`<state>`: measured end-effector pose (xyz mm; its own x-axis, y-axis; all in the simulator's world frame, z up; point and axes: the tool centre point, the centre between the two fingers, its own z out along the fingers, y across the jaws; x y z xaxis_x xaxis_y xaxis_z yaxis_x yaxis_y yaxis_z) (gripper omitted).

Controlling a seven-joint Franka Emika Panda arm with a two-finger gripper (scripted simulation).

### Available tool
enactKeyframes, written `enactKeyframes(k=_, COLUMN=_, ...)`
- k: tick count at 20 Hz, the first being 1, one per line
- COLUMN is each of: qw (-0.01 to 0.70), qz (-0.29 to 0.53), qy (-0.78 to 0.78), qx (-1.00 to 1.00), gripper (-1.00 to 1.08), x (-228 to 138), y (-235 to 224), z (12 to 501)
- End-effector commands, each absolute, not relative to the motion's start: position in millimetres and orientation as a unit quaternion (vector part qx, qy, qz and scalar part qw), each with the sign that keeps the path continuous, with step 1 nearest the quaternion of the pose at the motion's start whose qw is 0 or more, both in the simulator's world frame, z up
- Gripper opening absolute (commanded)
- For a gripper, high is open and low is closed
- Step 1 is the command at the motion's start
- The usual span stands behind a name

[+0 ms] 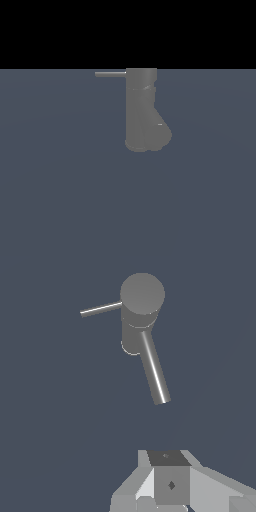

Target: Turn on the faucet by rotating a designated handle.

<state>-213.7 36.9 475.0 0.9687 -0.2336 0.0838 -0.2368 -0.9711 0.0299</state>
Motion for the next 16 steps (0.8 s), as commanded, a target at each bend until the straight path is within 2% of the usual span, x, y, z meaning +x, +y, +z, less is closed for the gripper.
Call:
enactKeyframes(k=1, qw=0.019, qz=0.038, qy=-0.145, qx=0.988, gripper=-1.0, x=-205.1, y=45.9, z=466.1)
enactKeyframes(k=16, qw=0.012, qz=0.028, qy=-0.302, qx=0.953, gripper=-1.0, x=-142.4, y=89.7, z=414.1)
